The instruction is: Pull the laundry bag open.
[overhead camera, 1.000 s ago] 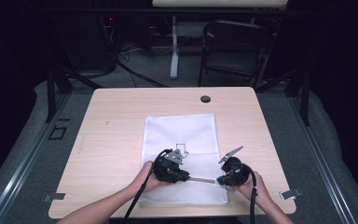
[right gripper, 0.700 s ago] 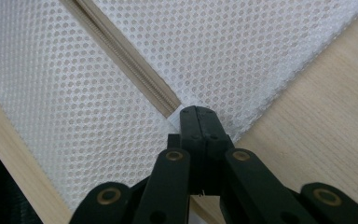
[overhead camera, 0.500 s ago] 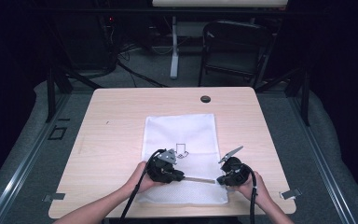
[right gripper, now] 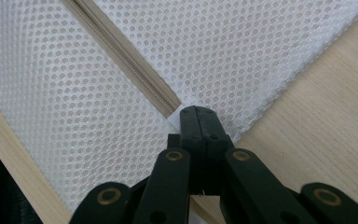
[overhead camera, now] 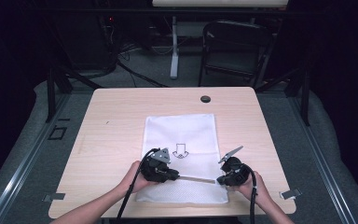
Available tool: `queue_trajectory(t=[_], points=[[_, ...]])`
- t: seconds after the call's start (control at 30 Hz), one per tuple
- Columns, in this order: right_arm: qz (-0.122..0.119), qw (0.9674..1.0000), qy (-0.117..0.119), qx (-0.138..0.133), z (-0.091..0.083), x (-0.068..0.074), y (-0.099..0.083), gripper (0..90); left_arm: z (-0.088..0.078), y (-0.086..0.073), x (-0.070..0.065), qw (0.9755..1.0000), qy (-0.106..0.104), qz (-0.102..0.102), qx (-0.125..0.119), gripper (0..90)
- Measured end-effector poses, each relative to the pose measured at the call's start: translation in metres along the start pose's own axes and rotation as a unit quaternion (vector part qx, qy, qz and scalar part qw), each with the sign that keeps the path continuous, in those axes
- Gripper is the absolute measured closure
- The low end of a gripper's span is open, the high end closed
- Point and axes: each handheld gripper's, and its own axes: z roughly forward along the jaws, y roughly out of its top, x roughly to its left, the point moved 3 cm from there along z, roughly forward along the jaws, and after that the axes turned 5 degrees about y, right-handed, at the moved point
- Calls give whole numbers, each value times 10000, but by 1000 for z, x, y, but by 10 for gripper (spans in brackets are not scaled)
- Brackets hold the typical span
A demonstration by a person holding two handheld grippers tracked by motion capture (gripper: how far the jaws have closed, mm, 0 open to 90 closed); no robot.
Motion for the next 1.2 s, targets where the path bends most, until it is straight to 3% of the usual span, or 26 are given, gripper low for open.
queue_trajectory(t=[0.1, 0.23, 0.3, 0.4, 0.57, 0.6, 0.67, 0.9, 0.93, 1.0, 1.1, 1.13, 1.2], points=[[-178, 9995, 5, 247, -3, -2, 1, 900, -4, -3, 1, 10000, -26, -42, -62, 820], [-134, 9997, 18, 184, -3, -2, 0, 900, -10, -6, 3, 10000, 72, -37, -21, 820], [-142, 9998, 19, 162, -2, -2, 0, 900, -11, -8, 4, 9999, -1, -109, -103, 820], [-134, 9998, 18, 150, -2, -2, 0, 900, -13, -9, 4, 10000, 47, -32, -18, 820], [-128, 9998, 21, 138, -2, -2, 0, 900, -18, -14, 6, 9999, 45, -120, -92, 820], [-132, 9998, 15, 143, -2, -2, 0, 900, -19, -15, 6, 9998, 154, -101, -39, 820], [-78, 9999, 15, 86, -1, -2, 0, 900, -21, -17, 7, 9998, 98, -118, -84, 820], [-145, 9998, 25, 152, -2, -2, 0, 900, -29, -21, 9, 9998, 157, -145, -51, 820], [-26, 10000, 25, -10, 0, -1, 0, 900, -29, -22, 9, 9997, 134, -171, -116, 820], [-176, 9996, -6, 199, -3, -2, 1, 900, -31, -23, 10, 9998, 140, -159, -69, 819], [-172, 9997, -9, 195, -3, -2, 1, 900, -32, -24, 9, 9995, 263, -145, -36, 819], [-165, 9997, -15, 191, -2, -2, 1, 900, -34, -25, 10, 9997, 175, -147, -68, 819], [-168, 9997, -1, 195, -2, -1, 1, 900, -36, -26, 10, 9997, 192, -162, -79, 819]])
